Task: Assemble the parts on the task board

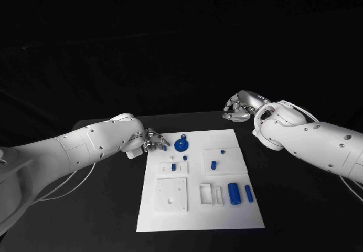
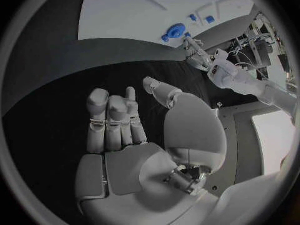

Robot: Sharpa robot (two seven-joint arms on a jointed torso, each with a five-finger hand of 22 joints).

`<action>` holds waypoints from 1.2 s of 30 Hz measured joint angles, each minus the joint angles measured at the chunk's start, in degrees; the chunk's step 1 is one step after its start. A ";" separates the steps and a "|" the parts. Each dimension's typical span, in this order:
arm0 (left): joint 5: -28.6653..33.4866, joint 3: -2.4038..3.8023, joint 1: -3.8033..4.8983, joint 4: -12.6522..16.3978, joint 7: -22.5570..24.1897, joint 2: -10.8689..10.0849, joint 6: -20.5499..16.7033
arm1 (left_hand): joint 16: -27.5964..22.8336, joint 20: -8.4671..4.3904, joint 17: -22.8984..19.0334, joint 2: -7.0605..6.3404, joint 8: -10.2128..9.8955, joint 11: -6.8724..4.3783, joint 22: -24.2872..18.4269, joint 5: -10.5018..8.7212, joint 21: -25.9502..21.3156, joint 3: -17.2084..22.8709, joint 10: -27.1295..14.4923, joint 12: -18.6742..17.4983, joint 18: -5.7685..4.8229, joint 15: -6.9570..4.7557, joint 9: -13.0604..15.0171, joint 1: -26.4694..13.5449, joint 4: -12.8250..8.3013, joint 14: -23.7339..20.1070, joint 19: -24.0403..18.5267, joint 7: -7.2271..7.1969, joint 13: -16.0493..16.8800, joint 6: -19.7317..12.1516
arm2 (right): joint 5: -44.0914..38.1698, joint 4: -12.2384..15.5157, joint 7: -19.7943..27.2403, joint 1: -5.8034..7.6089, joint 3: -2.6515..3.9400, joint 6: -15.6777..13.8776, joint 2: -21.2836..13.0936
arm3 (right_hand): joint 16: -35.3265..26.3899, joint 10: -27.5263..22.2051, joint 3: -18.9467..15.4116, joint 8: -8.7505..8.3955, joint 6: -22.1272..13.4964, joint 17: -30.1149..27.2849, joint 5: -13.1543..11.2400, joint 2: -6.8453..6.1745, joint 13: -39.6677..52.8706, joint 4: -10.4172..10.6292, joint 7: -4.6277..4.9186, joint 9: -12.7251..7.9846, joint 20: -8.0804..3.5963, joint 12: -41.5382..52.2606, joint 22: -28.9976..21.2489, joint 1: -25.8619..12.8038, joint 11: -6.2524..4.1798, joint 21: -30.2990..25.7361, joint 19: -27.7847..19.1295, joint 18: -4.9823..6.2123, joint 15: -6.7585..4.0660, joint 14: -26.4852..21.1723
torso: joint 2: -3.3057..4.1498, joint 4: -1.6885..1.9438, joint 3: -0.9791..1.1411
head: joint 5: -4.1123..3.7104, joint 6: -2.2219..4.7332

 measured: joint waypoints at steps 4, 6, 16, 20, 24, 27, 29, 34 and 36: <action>0.11 0.00 -0.02 -0.03 0.18 0.02 0.29 | 0.00 0.21 -0.16 0.90 0.32 -0.19 0.00 0.00 0.00 -0.42 -0.19 0.00 0.00 0.07 -0.40 0.78 -1.27 -0.09 -0.21 -0.06 0.06 -0.07 | 0.00 0.00 0.00 0.00 0.00 0.00 0.05 | 0.00 0.00 0.00 0.00 0.00 0.00 0.00 0.00 0.00 0.00 0.00 0.00 0.00 0.00 0.00 0.00 0.00 0.00 0.00 0.01 0.00 0.00 | -0.04 0.02 0.02 | -0.04 -0.03; 0.16 0.00 -0.04 -0.04 0.24 0.04 0.39 | 0.00 0.21 -0.22 1.57 0.34 -0.19 0.00 0.00 0.00 -0.48 -0.19 0.00 0.00 0.07 -0.52 0.87 -1.81 -0.09 -0.21 -0.07 0.06 -0.07 | 0.00 0.00 0.00 0.00 0.00 0.00 0.05 | 0.00 0.00 0.00 0.00 0.00 0.00 0.00 0.00 0.00 0.00 0.00 0.00 0.00 0.00 0.00 0.00 0.00 0.00 0.00 0.00 0.00 0.00 | -0.05 0.02 0.03 | -0.04 -0.04; 0.41 0.00 -0.06 -0.08 0.55 0.06 0.60 | 0.22 0.00 -0.55 5.07 0.98 -0.20 -0.08 0.00 0.00 0.03 -0.19 0.00 0.00 0.10 -1.24 3.15 -5.42 -0.12 -0.41 -0.11 0.11 -0.10 | 0.00 -0.03 0.00 0.00 0.00 0.00 0.07 | 0.00 0.00 0.00 0.00 0.01 0.00 0.00 0.00 -0.04 0.00 -0.01 0.00 0.08 0.00 0.00 0.00 0.00 -0.22 0.07 0.00 0.00 0.00 | -0.06 0.02 0.04 | -0.03 -0.04; 0.49 0.03 -0.02 -0.07 0.72 0.06 0.64 | 0.62 0.00 -0.67 6.65 1.33 -0.20 -0.13 0.00 0.35 0.42 -0.20 0.00 0.00 0.18 -1.68 3.97 -7.58 -0.20 -0.41 -0.04 0.11 0.00 | 0.00 -0.03 0.00 0.00 0.00 0.00 0.07 | 0.00 0.00 0.00 0.00 0.01 0.00 0.00 0.00 -0.04 0.00 -0.01 0.00 -0.04 0.00 -0.01 0.00 0.00 -0.22 -0.05 0.00 0.00 0.00 | -0.06 0.02 0.04 | -0.03 -0.01; 0.54 0.03 -0.04 -0.04 0.85 0.06 0.68 | 0.62 0.00 -0.75 7.84 1.56 -0.20 -0.20 0.00 0.35 0.85 -0.19 0.00 0.00 0.19 -1.82 4.71 -9.22 -0.20 -0.41 -0.15 0.11 0.45 | 0.00 -0.04 0.00 0.00 0.00 0.01 0.10 | 0.00 0.00 0.00 0.00 0.01 0.00 0.00 0.00 -0.04 0.00 -0.01 0.00 -0.10 0.00 -0.01 0.00 0.00 -0.22 -0.14 0.00 0.03 -0.03 | -0.05 0.03 0.04 | -0.02 0.01; 0.56 0.02 -0.07 0.02 0.97 0.04 0.68 | 0.90 0.00 -0.82 8.65 2.22 -0.53 -0.20 -0.10 0.37 1.13 0.14 0.00 0.00 0.20 -2.06 4.82 -10.31 -0.20 -0.41 -0.48 0.11 1.64 | 0.00 -0.05 0.00 0.00 0.00 0.01 0.11 | 0.00 0.00 0.00 0.00 0.02 0.00 0.00 0.00 -0.04 0.00 -0.02 0.00 -0.03 0.00 -0.01 0.00 0.00 -0.22 -0.22 0.00 0.03 -0.04 | -0.06 0.03 0.04 | -0.02 -0.02; 0.58 0.01 -0.10 0.07 1.05 0.01 0.68 | 1.11 0.00 -0.86 9.39 3.23 -0.93 -0.30 -0.12 0.79 1.19 0.55 0.00 0.00 0.17 -2.09 4.51 -11.35 -0.16 -0.41 -1.29 0.10 2.85 | 0.00 -0.06 0.00 0.00 0.00 0.01 0.11 | 0.00 0.00 -0.10 0.00 0.02 0.00 0.00 0.00 -0.04 0.10 -0.02 0.00 -0.03 0.00 -0.01 0.00 0.00 -0.22 -0.22 0.00 0.03 -0.04 | -0.05 0.03 0.04 | -0.02 -0.03; 0.60 -0.01 -0.20 0.94 1.25 -0.63 0.36 | 2.20 -0.12 -0.93 10.08 3.56 -1.74 -0.51 0.19 0.86 1.60 3.18 0.45 0.00 -0.32 -3.99 3.83 -12.97 0.80 0.76 -2.51 0.21 5.74 | 0.00 -0.07 0.00 0.00 0.00 0.02 0.10 | 0.00 0.00 -0.16 0.00 0.03 0.01 0.00 0.00 -0.03 0.16 -0.03 0.00 -0.03 0.00 -0.01 0.00 0.00 -0.22 -0.22 0.00 0.04 -0.04 | -0.05 0.03 0.03 | -0.02 -0.06; 0.61 -0.01 -0.22 1.43 1.30 -1.00 0.04 | 2.53 -0.33 -0.88 10.20 3.56 -1.95 -0.57 2.25 0.86 1.90 3.85 0.45 0.00 -0.35 -4.75 3.71 -13.36 1.38 1.63 -2.51 0.29 6.33 | 0.00 -0.07 0.00 0.00 0.00 0.03 0.09 | 0.00 0.00 -0.16 0.00 0.03 0.05 0.00 0.00 -0.03 0.16 -0.03 0.00 -0.03 0.00 -0.01 0.00 0.00 -0.22 -0.22 0.00 0.04 -0.04 | -0.05 0.02 0.03 | -0.02 -0.07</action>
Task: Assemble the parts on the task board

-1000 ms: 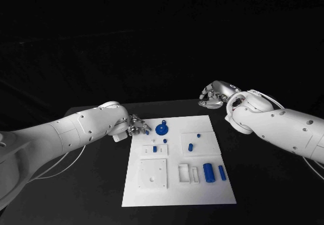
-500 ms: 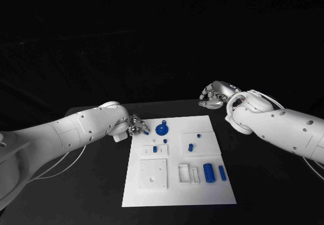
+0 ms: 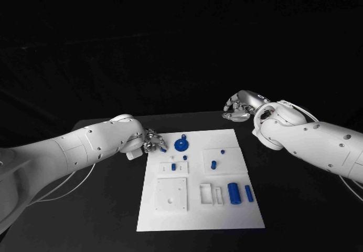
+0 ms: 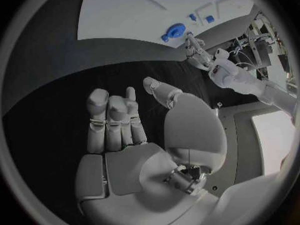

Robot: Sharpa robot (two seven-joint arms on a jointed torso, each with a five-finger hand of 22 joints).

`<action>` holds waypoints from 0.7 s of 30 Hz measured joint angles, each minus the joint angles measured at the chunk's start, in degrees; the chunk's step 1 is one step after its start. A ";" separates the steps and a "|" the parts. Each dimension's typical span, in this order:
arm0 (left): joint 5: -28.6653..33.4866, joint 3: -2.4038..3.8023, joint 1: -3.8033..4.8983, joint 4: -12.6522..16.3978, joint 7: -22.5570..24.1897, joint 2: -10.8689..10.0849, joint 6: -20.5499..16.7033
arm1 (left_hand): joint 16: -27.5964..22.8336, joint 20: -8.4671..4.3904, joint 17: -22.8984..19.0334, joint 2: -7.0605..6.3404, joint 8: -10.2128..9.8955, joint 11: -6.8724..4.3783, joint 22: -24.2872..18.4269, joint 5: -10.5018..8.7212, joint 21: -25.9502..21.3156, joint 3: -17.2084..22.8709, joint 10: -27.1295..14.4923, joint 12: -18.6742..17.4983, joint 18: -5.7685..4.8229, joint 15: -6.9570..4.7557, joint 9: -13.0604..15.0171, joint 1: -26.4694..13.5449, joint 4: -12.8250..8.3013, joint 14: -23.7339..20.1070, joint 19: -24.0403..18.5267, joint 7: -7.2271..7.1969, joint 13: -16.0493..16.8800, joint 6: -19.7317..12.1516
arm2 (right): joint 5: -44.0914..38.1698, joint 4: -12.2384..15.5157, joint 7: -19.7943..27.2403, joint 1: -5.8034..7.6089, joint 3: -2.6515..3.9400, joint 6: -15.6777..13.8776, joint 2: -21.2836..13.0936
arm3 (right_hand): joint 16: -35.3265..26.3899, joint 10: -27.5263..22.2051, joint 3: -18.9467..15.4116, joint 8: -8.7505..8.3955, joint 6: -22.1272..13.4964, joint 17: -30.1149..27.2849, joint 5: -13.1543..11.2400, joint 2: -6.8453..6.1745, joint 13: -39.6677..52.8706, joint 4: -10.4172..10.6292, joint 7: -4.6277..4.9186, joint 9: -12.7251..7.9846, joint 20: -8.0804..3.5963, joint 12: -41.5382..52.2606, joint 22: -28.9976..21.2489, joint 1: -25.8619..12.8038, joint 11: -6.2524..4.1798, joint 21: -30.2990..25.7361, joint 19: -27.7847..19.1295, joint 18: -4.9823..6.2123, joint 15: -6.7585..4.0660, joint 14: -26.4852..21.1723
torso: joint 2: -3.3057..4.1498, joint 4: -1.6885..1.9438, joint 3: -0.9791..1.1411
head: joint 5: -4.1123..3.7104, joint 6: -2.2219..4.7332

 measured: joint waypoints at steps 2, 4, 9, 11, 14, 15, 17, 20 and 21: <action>0.02 0.00 0.00 0.61 0.05 -0.43 -0.47 | 0.46 -0.26 0.07 0.12 0.00 0.09 0.00 0.83 0.26 0.31 0.29 0.28 0.00 0.15 -0.01 -0.13 -0.39 0.43 0.68 0.08 0.15 0.17 | 0.00 0.00 0.00 0.00 0.00 0.00 -0.02 | 0.00 0.00 0.00 0.00 0.05 0.00 0.00 0.00 0.00 0.00 -0.05 0.00 0.00 0.00 0.00 0.00 0.00 0.00 0.00 0.00 0.00 0.00 | 0.00 0.00 0.00 | 0.03 -0.01; 0.08 0.00 0.00 1.66 0.10 -1.09 -1.08 | 0.53 -0.33 0.09 0.19 -0.01 0.02 0.00 1.19 0.26 0.40 0.77 0.39 0.01 0.12 -0.32 -0.21 -0.63 0.55 0.91 0.12 0.19 0.50 | 0.00 0.00 0.00 0.00 0.00 0.01 -0.04 | 0.00 0.00 0.00 0.00 0.06 0.00 0.00 0.00 0.00 0.00 -0.06 0.00 0.00 0.00 0.00 0.00 0.00 0.00 0.00 0.00 0.00 0.00 | 0.00 0.01 0.00 | 0.05 -0.02; 0.50 0.02 0.00 5.83 0.27 -3.75 -3.24 | 0.80 -0.72 0.09 -0.05 -0.01 0.17 0.00 1.76 0.67 0.66 1.48 0.39 0.00 0.29 -0.33 -0.62 -1.03 1.15 2.12 0.17 0.36 0.85 | 0.02 0.01 0.02 0.00 0.00 0.05 -0.20 | 0.00 0.00 0.00 0.00 0.07 0.00 0.00 0.00 0.00 0.00 -0.07 0.00 0.01 0.00 -0.01 0.00 0.00 0.00 0.00 0.00 0.00 0.00 | -0.04 0.02 0.01 | 0.22 -0.01; 0.66 0.02 0.00 8.22 0.34 -5.27 -4.47 | 0.80 -0.89 0.09 -0.13 -0.01 0.20 0.00 1.86 0.70 0.73 1.62 0.39 0.00 0.20 -0.33 -0.85 -1.11 1.42 2.29 0.19 0.39 1.22 | 0.05 0.01 0.04 0.00 0.00 0.08 -0.31 | -0.01 0.00 0.00 0.00 0.07 0.00 0.00 0.00 0.00 0.00 -0.07 0.00 0.01 0.00 -0.01 0.00 0.00 0.00 0.00 0.00 0.00 0.00 | -0.08 0.05 0.03 | 0.26 0.02; 0.82 0.03 0.04 12.46 0.46 -7.83 -6.30 | 0.80 -0.99 0.09 -0.20 -0.01 0.19 0.00 2.46 0.70 0.75 1.84 0.39 0.00 0.21 -0.33 -0.92 -1.11 1.43 2.81 0.19 0.41 1.24 | 0.12 -0.07 0.11 0.00 0.00 0.11 -0.41 | -0.22 0.00 0.00 0.00 0.08 0.00 0.00 0.00 -0.05 0.00 -0.08 0.00 0.01 0.00 -0.01 0.00 0.00 0.00 0.01 0.00 0.00 0.00 | -0.12 0.06 0.04 | 0.32 0.08; 0.86 0.03 0.04 13.58 0.49 -8.52 -6.81 | 0.80 -0.99 0.09 -0.20 -0.01 0.28 0.00 2.72 0.70 0.80 1.93 0.39 0.00 0.21 -0.33 -0.93 -1.07 1.44 2.81 0.23 0.44 1.35 | 0.15 -0.12 0.15 0.00 0.00 0.12 -0.44 | -0.22 0.00 0.00 0.00 0.08 0.00 0.00 0.00 -0.05 0.00 -0.08 0.00 0.01 0.00 0.00 0.00 0.00 0.00 0.01 0.00 0.00 0.00 | -0.13 0.07 0.04 | 0.34 0.09; 0.92 0.03 0.05 15.90 0.55 -9.96 -7.88 | 0.80 -0.97 0.09 -0.35 -0.01 0.21 0.00 2.86 0.70 1.11 2.01 0.39 0.00 0.24 -0.33 -1.07 -1.06 1.48 3.05 0.17 0.44 1.43 | 0.26 -0.29 0.26 0.00 0.00 0.13 -0.50 | -0.22 0.00 0.00 0.00 0.09 0.00 0.00 0.00 -0.04 0.00 -0.08 0.00 0.01 0.00 0.05 0.00 0.00 0.00 0.01 0.00 0.00 0.00 | -0.15 0.08 0.06 | 0.39 0.12; 0.98 0.01 0.09 19.11 0.65 -11.95 -9.54 | 1.01 -1.22 0.09 -0.69 -0.01 0.37 0.01 2.96 0.79 1.20 2.46 0.39 0.01 0.38 -0.32 -1.41 -1.08 1.89 4.04 0.16 0.54 1.84 | 0.50 -0.62 0.47 0.00 0.00 0.14 -0.56 | -0.22 0.00 0.00 -0.09 -0.04 -0.01 0.00 0.00 -0.04 0.00 0.04 0.00 0.01 0.00 0.05 0.00 0.00 0.00 0.01 0.00 0.00 0.00 | -0.18 0.11 0.08 | 0.55 0.13; 0.99 -0.01 0.11 20.31 0.68 -12.66 -10.15 | 1.01 -1.36 0.08 -0.74 -0.01 0.10 0.01 2.96 0.98 1.23 2.72 0.39 0.01 0.19 -0.33 -1.46 -1.05 2.26 4.34 0.14 0.63 1.99 | 0.58 -0.68 0.55 0.00 0.00 0.14 -0.56 | -0.22 -0.01 0.00 -0.30 -0.14 -0.01 0.00 0.00 -0.04 0.00 0.14 0.00 0.01 0.00 0.05 0.00 0.01 0.00 0.01 0.00 0.00 0.00 | -0.19 0.13 0.08 | 0.66 0.12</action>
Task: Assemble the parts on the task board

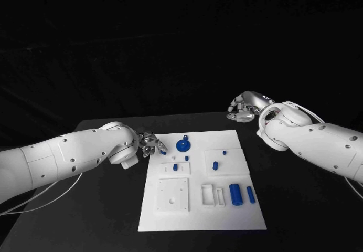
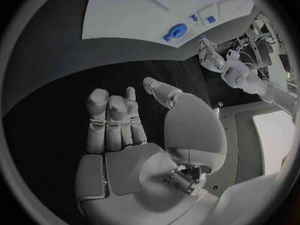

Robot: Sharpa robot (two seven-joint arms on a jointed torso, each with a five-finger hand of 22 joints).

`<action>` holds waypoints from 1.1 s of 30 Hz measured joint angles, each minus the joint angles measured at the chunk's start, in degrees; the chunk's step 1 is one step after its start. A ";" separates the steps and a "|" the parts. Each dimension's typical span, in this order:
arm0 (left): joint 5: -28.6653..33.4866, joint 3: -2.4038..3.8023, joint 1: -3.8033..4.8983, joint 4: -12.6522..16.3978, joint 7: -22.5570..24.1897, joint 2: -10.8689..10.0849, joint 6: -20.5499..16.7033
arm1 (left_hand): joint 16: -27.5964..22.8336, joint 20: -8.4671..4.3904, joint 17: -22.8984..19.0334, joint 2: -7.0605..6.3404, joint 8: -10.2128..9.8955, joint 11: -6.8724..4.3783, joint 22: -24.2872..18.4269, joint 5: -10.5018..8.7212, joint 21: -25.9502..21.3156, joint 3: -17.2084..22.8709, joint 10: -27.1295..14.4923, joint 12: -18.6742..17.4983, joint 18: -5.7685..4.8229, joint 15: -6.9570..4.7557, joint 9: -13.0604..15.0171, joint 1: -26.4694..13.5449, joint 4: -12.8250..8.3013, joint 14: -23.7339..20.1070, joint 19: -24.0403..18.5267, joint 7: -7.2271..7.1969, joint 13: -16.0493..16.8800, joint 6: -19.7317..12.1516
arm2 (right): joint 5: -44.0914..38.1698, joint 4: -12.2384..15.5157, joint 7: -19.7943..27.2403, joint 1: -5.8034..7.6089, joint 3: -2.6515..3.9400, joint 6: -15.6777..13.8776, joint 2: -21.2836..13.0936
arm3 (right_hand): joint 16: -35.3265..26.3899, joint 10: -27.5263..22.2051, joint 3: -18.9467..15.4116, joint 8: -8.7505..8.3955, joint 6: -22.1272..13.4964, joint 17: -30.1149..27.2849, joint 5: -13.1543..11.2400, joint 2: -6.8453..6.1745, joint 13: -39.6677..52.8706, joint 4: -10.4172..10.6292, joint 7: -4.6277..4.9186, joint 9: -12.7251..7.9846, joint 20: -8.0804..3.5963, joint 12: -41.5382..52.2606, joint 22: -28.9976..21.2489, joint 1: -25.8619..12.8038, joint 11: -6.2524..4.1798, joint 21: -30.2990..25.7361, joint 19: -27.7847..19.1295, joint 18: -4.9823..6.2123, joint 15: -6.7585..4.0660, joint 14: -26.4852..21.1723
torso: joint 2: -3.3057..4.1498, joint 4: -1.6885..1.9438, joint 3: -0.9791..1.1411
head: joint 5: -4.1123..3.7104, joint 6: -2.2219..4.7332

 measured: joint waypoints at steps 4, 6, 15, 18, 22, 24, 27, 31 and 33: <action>0.00 -0.12 0.00 2.46 0.08 -1.25 -1.62 | 0.22 -0.24 0.00 -0.09 0.00 -0.12 0.00 0.00 0.16 0.19 0.12 0.00 -0.01 0.05 0.00 -0.09 0.16 0.13 0.50 -0.06 0.15 0.13 | 0.19 -0.05 0.20 -0.02 -0.01 0.02 0.00 | -0.33 -0.21 -0.16 -0.01 -0.27 0.00 0.00 0.00 -0.13 -0.15 0.27 -0.05 0.01 -0.14 0.00 0.00 0.21 -0.34 -0.01 0.00 0.19 -0.20 | -0.05 0.04 0.04 | 0.24 -0.13; -0.06 -0.31 0.00 3.53 0.19 -1.62 -2.92 | 0.22 -0.20 0.00 -0.33 0.00 -0.21 0.02 0.57 0.16 0.22 0.21 0.39 -0.01 0.01 0.00 -0.27 0.19 0.21 0.79 -0.10 0.30 0.18 | 0.28 -0.05 0.32 -0.05 -0.01 0.02 -0.07 | -0.47 -0.22 -0.16 -0.01 -0.28 -0.03 0.00 0.00 -0.14 -0.16 0.27 -0.05 0.01 -0.24 0.00 0.00 0.22 -0.34 -0.01 0.00 0.27 -0.28 | -0.08 0.08 0.07 | 0.36 -0.17; -1.26 -3.47 -0.01 8.32 0.64 -3.91 -9.67 | 0.86 -0.56 0.26 -1.44 0.03 -0.72 0.33 3.98 0.68 0.22 1.15 1.41 0.00 -0.38 0.03 -0.67 0.19 0.83 2.05 -0.70 1.15 0.80 | 2.05 -0.55 1.52 -0.07 -0.02 -0.24 -0.42 | -5.46 -2.10 -0.16 -1.04 -2.38 -2.51 0.00 -0.16 -2.83 -0.16 1.13 -0.19 1.67 -3.57 -1.60 -0.16 0.82 -4.87 -3.56 0.00 1.07 -2.96 | -0.08 0.04 0.07 | 0.85 -0.40; -2.08 -4.66 -0.01 9.80 0.64 -4.52 -11.90 | 0.99 -0.65 0.32 -1.44 0.04 -0.82 0.42 4.43 1.01 0.25 1.24 1.53 0.00 -0.39 0.03 -0.66 0.17 1.00 2.14 -0.77 1.32 0.87 | 3.64 -0.75 2.21 -0.07 -0.02 -0.48 -0.42 | -8.45 -2.96 0.00 -1.35 -3.09 -4.15 0.00 -0.16 -4.75 -0.31 1.81 -0.19 2.70 -5.74 -2.70 -0.16 1.61 -7.53 -5.87 0.00 1.56 -4.70 | -0.09 0.01 0.06 | 1.04 -0.48; -3.02 -5.02 -0.09 10.86 0.51 -4.86 -13.88 | 1.11 -0.96 0.42 -1.44 0.05 -0.82 0.49 4.70 1.05 0.37 1.24 1.84 0.00 -0.39 0.03 -0.66 0.04 1.02 2.45 -0.83 1.52 0.93 | 5.79 -0.85 3.23 -0.07 -0.03 -0.95 -0.44 | -13.42 -5.16 -0.03 -1.38 -4.21 -7.07 0.00 -0.16 -8.42 -0.84 2.53 -0.01 4.78 -9.13 -4.77 -0.16 2.41 -12.35 -9.13 0.59 2.55 -7.10 | -0.09 0.04 0.05 | 1.15 -0.58; -3.39 -5.11 -0.11 11.29 0.48 -4.96 -14.63 | 1.36 -0.76 0.49 -1.69 0.06 -0.82 0.57 4.78 1.05 0.37 1.25 2.12 -0.01 -0.38 0.03 -0.42 0.04 1.04 2.65 -0.86 1.67 0.96 | 7.40 -0.96 3.86 -0.07 -0.03 -1.22 -0.44 | -15.93 -6.51 0.09 -1.38 -4.63 -8.41 0.00 -0.16 -10.34 -1.06 2.94 0.23 5.86 -10.58 -5.81 -0.16 2.91 -14.78 -10.62 1.11 3.12 -8.34 | -0.08 0.04 0.04 | 1.20 -0.59; -3.78 -5.16 -0.29 11.69 0.46 -5.03 -15.47 | 1.51 -0.76 0.51 -1.69 0.08 -0.83 0.57 5.10 1.05 0.37 1.25 2.13 0.00 -0.36 0.03 -0.42 0.04 1.06 2.65 -0.86 1.72 0.96 | 10.08 -1.28 4.92 -0.07 -0.03 -1.58 -0.42 | -20.90 -9.00 0.48 -1.38 -5.39 -10.75 0.68 -0.16 -13.86 -1.46 3.48 0.40 7.49 -13.40 -7.96 -0.16 3.59 -19.28 -13.88 1.91 4.81 -10.41 | -0.06 0.06 0.04 | 1.33 -0.62; -4.16 -5.18 -0.48 12.02 0.43 -5.01 -16.00 | 1.51 -0.76 0.58 -1.69 0.11 -0.84 0.64 5.18 1.27 0.37 1.27 2.45 0.00 -0.37 0.03 -0.42 0.04 1.20 2.65 -0.87 1.88 0.96 | 13.23 -1.68 6.45 -0.07 -0.03 -1.75 -0.38 | -30.55 -10.83 1.29 -1.38 -6.41 -15.99 0.90 -0.16 -24.23 -2.43 4.33 0.61 10.18 -23.30 -11.35 -0.16 5.15 -26.64 -21.10 2.68 8.35 -15.35 | -0.04 0.05 0.03 | 1.46 -0.64; -4.35 -5.18 -0.70 12.33 0.35 -5.03 -15.95 | 1.51 -0.76 0.58 -1.69 0.11 -0.92 0.64 5.52 1.27 0.45 1.35 2.45 0.00 -0.38 0.03 -0.42 0.13 1.21 2.65 -0.88 1.92 0.96 | 14.65 -1.85 7.13 -0.07 -0.03 -1.67 -0.32 | -35.20 -10.15 1.00 -1.38 -7.00 -18.97 1.36 -0.13 -32.00 -2.82 4.69 0.61 11.60 -30.33 -12.79 -0.13 6.50 -29.90 -24.66 2.42 10.27 -17.71 | -0.02 0.04 0.01 | 1.54 -0.64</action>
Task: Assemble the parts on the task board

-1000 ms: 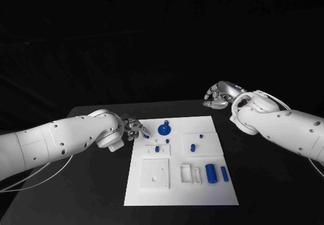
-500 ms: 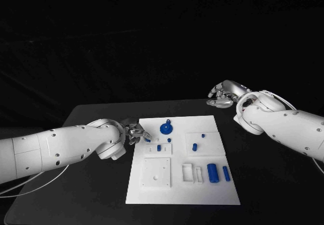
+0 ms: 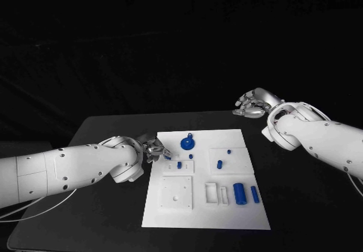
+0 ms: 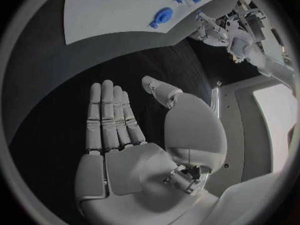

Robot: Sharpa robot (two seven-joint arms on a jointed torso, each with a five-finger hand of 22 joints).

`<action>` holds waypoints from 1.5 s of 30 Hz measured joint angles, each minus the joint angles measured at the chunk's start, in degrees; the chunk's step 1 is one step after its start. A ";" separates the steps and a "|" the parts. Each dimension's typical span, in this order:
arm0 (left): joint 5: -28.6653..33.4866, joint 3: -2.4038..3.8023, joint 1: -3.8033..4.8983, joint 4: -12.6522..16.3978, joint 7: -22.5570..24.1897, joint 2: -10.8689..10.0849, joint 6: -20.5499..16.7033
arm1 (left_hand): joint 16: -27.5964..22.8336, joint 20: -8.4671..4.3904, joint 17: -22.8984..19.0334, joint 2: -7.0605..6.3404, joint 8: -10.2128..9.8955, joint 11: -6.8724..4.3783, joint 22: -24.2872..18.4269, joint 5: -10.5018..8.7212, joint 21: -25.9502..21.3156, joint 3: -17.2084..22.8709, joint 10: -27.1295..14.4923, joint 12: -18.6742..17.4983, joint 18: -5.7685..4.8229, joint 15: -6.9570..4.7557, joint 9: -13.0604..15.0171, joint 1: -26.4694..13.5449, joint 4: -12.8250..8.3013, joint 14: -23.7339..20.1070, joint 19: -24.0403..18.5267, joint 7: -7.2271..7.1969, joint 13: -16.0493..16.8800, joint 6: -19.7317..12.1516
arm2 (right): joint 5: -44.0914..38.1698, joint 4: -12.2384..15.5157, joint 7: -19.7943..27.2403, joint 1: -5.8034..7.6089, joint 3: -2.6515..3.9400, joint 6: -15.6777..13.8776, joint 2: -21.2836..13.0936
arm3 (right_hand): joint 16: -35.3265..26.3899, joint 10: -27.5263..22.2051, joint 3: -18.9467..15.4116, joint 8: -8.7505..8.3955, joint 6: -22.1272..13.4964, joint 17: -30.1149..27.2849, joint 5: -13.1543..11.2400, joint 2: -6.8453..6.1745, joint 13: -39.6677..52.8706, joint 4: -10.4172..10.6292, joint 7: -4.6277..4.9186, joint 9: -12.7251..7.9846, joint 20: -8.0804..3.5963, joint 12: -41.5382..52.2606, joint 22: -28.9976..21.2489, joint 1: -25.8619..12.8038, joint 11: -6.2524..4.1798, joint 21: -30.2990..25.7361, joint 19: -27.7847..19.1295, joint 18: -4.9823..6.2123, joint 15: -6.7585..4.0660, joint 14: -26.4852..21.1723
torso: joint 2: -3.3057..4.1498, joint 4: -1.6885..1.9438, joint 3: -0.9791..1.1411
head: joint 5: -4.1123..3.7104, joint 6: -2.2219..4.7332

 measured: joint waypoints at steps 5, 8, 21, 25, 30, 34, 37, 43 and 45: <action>-0.65 0.00 -0.72 0.27 -0.31 0.03 0.40 | 0.00 0.00 0.06 -0.20 0.01 -0.08 0.06 0.06 0.00 0.09 0.09 0.00 0.00 0.07 0.01 -0.20 0.07 0.11 0.00 -0.07 0.06 0.06 | 2.05 -0.15 1.18 0.00 0.00 0.26 0.04 | -5.61 -1.39 -0.20 0.00 -1.61 -3.49 1.84 1.14 -6.82 -1.28 0.19 -0.26 1.55 -6.85 -1.79 1.14 1.57 -4.55 -6.03 -2.43 2.63 -5.28 | 0.05 -0.07 0.00 | 0.20 0.00; -1.15 -0.01 -1.26 0.22 -0.44 0.15 0.48 | 0.00 0.00 0.05 -0.20 0.01 -0.09 0.06 0.07 0.00 0.21 0.10 0.21 0.00 0.07 0.01 -0.20 -0.05 0.12 0.00 -0.11 0.06 0.10 | 2.86 -0.16 1.81 0.00 0.00 0.33 0.04 | -9.24 1.64 -1.83 0.00 -2.08 -7.52 3.21 1.72 -13.67 -1.93 0.07 -0.43 2.65 -12.76 -2.71 1.10 1.63 -7.40 -8.26 -2.46 3.86 -6.51 | 0.04 -0.04 0.01 | 0.08 -0.03; -3.37 -0.07 -2.37 -0.02 -0.56 0.49 0.28 | 0.23 0.00 0.21 -0.41 0.01 -0.21 0.18 0.29 0.00 0.26 0.23 0.44 0.00 0.07 0.01 0.01 -0.10 0.33 0.00 0.05 0.31 0.34 | 4.77 -0.16 3.50 0.00 -0.01 0.73 0.04 | -11.95 5.75 -4.01 0.38 -2.52 -12.85 5.08 2.48 -20.90 -2.07 0.09 -0.72 3.73 -20.32 -3.18 1.26 1.97 -11.27 -11.17 -2.44 4.50 -7.15 | 0.05 0.02 0.01 | 0.05 -0.35; -3.86 -0.07 -2.87 -0.30 -0.56 0.73 0.14 | 0.45 0.00 0.30 -0.41 0.01 -0.22 0.23 0.30 0.00 0.25 0.24 0.70 0.00 0.06 0.01 0.01 -0.10 0.36 -0.01 0.02 0.44 0.37 | 5.09 -0.14 3.74 0.00 -0.01 0.78 0.02 | -11.95 5.95 -4.17 0.38 -2.74 -13.10 5.08 2.48 -21.27 -1.92 0.30 -0.80 3.73 -20.71 -3.09 1.26 2.18 -11.36 -11.17 -2.44 4.50 -7.15 | 0.05 0.02 0.00 | 0.08 -0.43; -4.48 -0.10 -3.26 -0.52 -0.53 0.82 -0.14 | 0.71 0.00 0.36 -0.41 0.01 -0.18 0.23 0.30 0.00 0.24 0.38 0.97 0.00 0.08 0.01 0.01 -0.10 0.52 -0.01 0.01 0.51 0.38 | 5.38 -0.09 3.97 0.00 -0.01 0.83 0.02 | -11.94 6.37 -4.47 0.38 -2.75 -13.32 5.08 2.48 -21.56 -1.91 0.31 -0.87 3.73 -21.03 -3.02 1.26 2.17 -11.36 -11.17 -2.44 4.50 -7.15 | 0.04 0.02 -0.01 | 0.08 -0.46; -5.00 -0.08 -3.26 -0.58 -0.50 0.86 -0.28 | 0.71 0.00 0.51 -0.41 0.01 -0.19 0.31 0.29 0.22 0.23 0.39 1.10 0.00 0.17 0.01 0.01 -0.09 0.62 -0.01 0.00 0.67 0.38 | 5.56 -0.09 4.07 0.00 -0.01 0.89 0.02 | -11.93 6.49 -4.64 0.38 -2.77 -13.49 5.08 2.48 -21.76 -1.75 0.33 -0.92 3.73 -21.26 -2.97 1.26 2.31 -11.60 -11.17 -2.44 4.63 -7.00 | 0.04 -0.02 -0.01 | 0.02 -0.42; -5.36 -0.08 -3.27 -0.65 -0.50 0.89 -0.34 | 0.93 -0.13 0.54 -0.41 0.01 -0.18 0.36 0.28 0.22 0.22 0.39 1.33 0.00 0.17 0.01 0.01 -0.09 0.62 0.13 0.00 0.73 0.39 | 5.65 -0.08 4.13 0.00 0.00 0.94 -0.01 | -11.92 6.57 -4.64 0.38 -2.93 -13.56 5.08 2.48 -21.87 -1.75 0.50 -0.92 3.73 -21.26 -2.90 1.26 2.39 -11.60 -11.17 -2.44 4.72 -6.91 | 0.04 -0.04 0.00 | -0.01 -0.42; -6.04 -0.08 -3.31 -0.90 -0.55 1.01 -0.40 | 0.93 -0.20 0.65 -0.41 0.01 -0.19 0.42 0.24 0.22 0.21 0.39 1.49 0.93 0.18 0.01 0.01 -0.09 0.63 0.20 0.00 0.87 0.39 | 5.78 -0.02 4.20 0.00 0.00 1.03 -0.03 | -11.92 6.69 -4.80 0.38 -2.93 -13.70 5.30 2.48 -22.05 -1.59 0.50 -0.96 3.73 -21.49 -2.84 1.26 2.51 -11.59 -11.16 -2.44 4.72 -6.91 | 0.04 -0.04 0.02 | -0.04 -0.49; -6.23 -0.08 -3.33 -0.92 -0.56 1.04 -0.47 | 1.15 -0.20 0.66 -0.41 0.01 -0.19 0.42 0.24 0.22 0.21 0.39 1.55 0.92 0.18 0.02 0.01 -0.09 0.63 0.20 0.00 0.89 0.39 | 5.82 -0.02 4.21 0.00 0.00 1.06 -0.04 | -11.92 6.77 -4.80 0.38 -2.93 -13.72 5.30 2.48 -22.10 -1.59 0.50 -0.98 3.72 -21.49 -2.83 1.26 2.59 -11.60 -11.16 -2.43 4.72 -6.91 | 0.04 -0.02 0.02 | -0.06 -0.49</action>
